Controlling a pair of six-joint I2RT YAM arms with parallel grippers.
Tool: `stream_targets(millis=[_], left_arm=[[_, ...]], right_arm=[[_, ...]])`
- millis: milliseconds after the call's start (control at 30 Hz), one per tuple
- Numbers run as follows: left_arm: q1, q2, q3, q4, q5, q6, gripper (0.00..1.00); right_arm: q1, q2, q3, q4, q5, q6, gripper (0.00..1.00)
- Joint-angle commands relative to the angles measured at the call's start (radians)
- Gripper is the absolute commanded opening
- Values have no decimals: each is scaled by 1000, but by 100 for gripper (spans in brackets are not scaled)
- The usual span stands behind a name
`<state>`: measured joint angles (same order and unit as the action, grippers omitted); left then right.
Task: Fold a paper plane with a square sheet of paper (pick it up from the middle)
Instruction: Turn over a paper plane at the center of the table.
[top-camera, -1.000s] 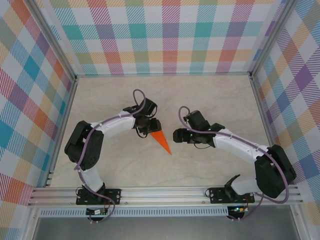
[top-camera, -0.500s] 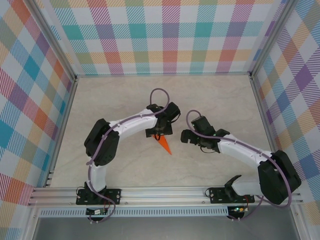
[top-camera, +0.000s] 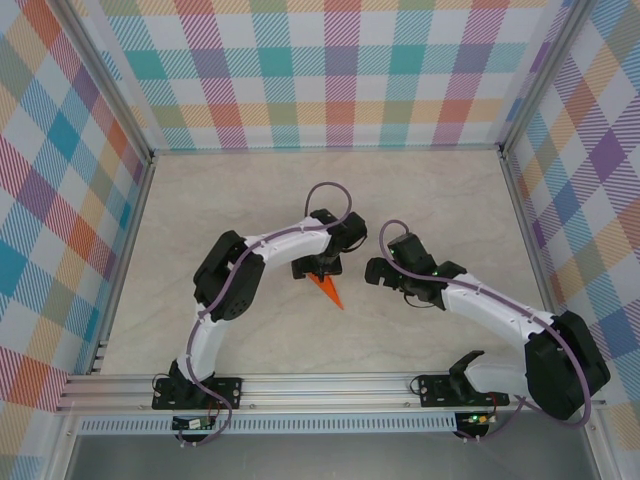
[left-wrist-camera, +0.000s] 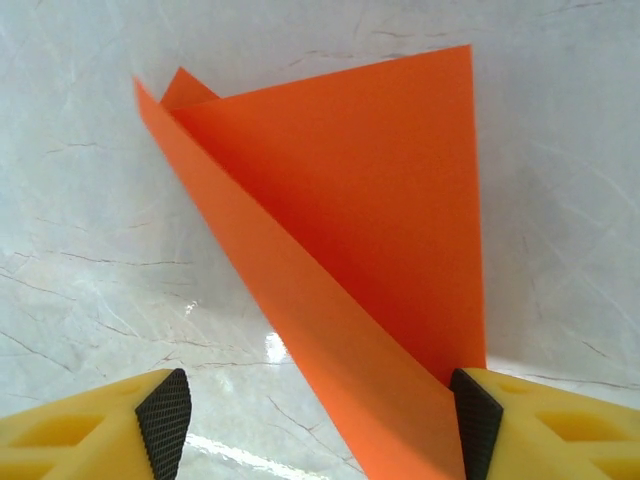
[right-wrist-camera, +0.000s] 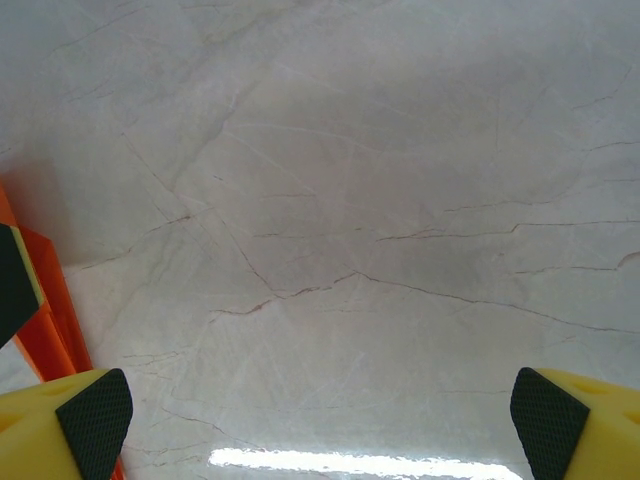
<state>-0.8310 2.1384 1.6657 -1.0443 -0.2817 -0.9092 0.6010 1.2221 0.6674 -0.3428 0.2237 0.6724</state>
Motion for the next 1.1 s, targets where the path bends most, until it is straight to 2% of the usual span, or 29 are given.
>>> stream_targets(millis=[0,433,567,667,733,967,1067], left_arm=[[-12,-68,-41,-27,-22,-41,67],[-12,-106,-87,22,-37,-76,45],[-12,-105,-96,43,-38,-80,33],[-11,-100,-105,79,-11,-67,15],[-11,-103,-104,95,3,-59,9],[-11,-179,-68,84,-23,-15,6],[-11,-244,-77,131,10,37,6]], right_arm=[[-7,11,-7,-11,-3,18,100],[-7,38,5,-10,-31,26,100],[-7,42,6,-8,-38,27,100],[-7,45,8,-5,-42,27,100],[-7,45,8,-5,-46,29,100],[-7,2,-5,12,-45,52,100],[-8,-33,-15,23,-44,64,100]])
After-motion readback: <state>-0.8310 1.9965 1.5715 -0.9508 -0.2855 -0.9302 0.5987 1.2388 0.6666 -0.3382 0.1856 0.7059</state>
